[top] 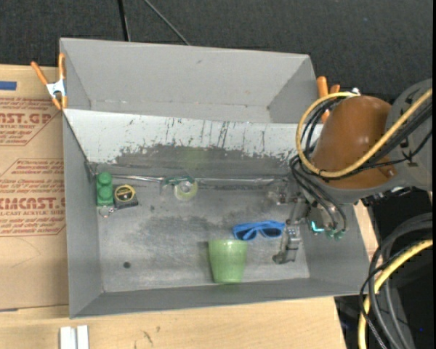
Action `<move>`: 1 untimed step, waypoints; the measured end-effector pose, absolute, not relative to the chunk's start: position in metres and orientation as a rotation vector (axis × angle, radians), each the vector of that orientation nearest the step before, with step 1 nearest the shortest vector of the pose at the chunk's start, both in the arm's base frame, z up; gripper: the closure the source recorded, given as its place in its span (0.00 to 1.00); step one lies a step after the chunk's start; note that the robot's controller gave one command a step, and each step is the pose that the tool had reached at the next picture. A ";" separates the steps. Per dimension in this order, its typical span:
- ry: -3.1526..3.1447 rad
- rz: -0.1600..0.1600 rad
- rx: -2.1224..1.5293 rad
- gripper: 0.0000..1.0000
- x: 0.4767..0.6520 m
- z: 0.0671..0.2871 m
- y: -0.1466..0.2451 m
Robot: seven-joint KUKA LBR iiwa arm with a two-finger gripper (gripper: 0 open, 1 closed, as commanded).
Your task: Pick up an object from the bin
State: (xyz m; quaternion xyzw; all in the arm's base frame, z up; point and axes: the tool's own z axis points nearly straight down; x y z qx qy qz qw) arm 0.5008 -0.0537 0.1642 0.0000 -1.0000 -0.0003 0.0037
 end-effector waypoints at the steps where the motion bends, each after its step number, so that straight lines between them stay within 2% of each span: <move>1: -3.135 -0.001 -0.169 0.00 0.542 0.090 -0.086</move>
Offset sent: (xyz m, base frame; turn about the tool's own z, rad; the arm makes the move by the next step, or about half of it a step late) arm 0.0414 -0.0322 -0.0702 0.1065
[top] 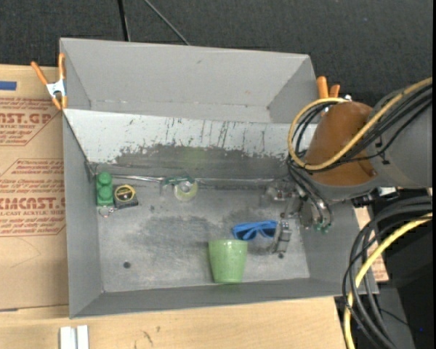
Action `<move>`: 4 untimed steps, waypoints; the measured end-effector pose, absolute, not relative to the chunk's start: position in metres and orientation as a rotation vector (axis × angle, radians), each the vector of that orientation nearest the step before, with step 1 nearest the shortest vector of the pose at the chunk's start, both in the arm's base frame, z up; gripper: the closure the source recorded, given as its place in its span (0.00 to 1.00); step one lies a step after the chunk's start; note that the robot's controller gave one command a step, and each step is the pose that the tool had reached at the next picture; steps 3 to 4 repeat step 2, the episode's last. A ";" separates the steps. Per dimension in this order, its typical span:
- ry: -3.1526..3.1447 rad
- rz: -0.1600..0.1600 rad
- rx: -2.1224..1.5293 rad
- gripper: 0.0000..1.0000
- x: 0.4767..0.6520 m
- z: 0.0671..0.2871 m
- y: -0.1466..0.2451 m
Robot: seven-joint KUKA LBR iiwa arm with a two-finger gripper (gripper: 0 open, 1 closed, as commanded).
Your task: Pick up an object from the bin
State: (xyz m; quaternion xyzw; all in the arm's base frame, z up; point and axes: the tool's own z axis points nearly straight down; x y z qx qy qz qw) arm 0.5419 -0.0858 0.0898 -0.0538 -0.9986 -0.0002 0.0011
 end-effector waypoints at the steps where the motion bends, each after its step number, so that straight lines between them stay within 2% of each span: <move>1: -3.138 0.000 -0.166 1.00 0.542 0.093 -0.085; 2: -3.144 -0.001 -0.194 1.00 0.516 0.232 -0.061; 4: -3.144 -0.001 -0.194 1.00 0.516 0.232 -0.061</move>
Offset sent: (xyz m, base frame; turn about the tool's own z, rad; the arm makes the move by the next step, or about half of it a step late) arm 0.0000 0.0000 0.0000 0.0000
